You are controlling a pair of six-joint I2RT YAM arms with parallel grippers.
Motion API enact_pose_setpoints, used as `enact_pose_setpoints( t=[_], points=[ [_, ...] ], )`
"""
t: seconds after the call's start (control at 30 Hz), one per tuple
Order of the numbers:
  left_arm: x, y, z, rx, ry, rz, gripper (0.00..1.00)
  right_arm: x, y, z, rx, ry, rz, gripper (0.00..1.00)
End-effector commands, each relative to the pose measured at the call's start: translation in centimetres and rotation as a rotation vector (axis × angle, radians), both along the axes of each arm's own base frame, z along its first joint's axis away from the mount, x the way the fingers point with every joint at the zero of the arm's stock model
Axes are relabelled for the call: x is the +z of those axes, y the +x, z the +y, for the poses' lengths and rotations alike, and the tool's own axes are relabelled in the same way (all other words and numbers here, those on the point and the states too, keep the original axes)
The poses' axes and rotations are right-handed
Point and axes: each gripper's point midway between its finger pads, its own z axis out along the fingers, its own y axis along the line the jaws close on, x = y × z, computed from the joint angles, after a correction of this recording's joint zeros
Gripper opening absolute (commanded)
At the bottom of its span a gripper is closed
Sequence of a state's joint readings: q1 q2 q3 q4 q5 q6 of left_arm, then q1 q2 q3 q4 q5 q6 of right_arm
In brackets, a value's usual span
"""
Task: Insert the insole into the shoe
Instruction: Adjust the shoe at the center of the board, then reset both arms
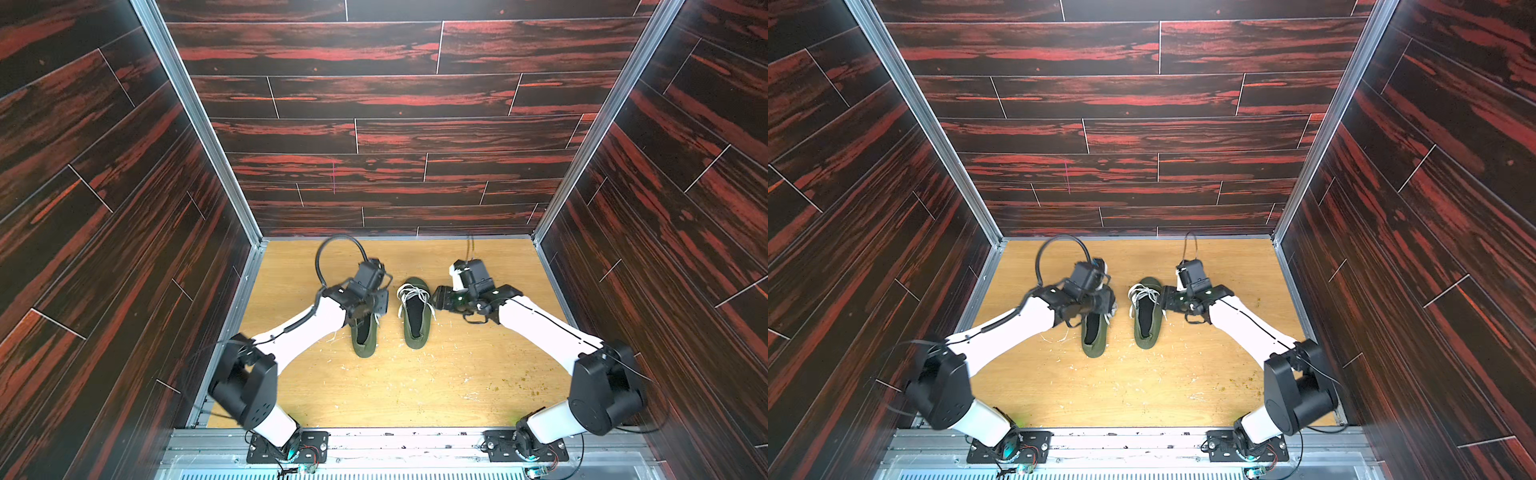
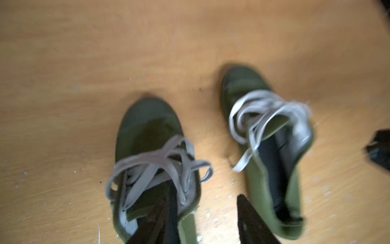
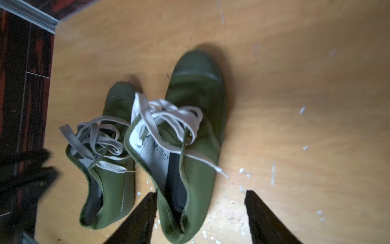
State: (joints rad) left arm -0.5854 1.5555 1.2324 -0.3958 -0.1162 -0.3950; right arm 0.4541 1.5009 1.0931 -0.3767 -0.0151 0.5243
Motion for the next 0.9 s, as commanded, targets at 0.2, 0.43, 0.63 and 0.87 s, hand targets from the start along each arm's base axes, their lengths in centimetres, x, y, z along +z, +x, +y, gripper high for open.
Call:
enact_pose_setpoints(
  t=[0.2,0.43,0.63,0.87],
  points=[
    [6.4,5.8,14.9,0.517,0.227,-0.369,1.0,4.6,4.7,-10.2,-0.236,-0.158,-0.293,0.98],
    [1.8,2.6,27.7,0.702,0.457,-0.412,0.95,6.7,3.3,-20.4,-0.534,-0.308,-0.655,0.98],
    [-2.3,0.0,29.7,0.676,0.393,-0.363,1.0,3.9,1.7,-24.3,-0.587,-0.464,-0.632,0.98],
    [-5.8,1.8,28.8,0.641,0.308,-0.373,1.0,-0.1,1.1,-24.4,-0.533,-0.416,-0.711,0.98]
  ],
)
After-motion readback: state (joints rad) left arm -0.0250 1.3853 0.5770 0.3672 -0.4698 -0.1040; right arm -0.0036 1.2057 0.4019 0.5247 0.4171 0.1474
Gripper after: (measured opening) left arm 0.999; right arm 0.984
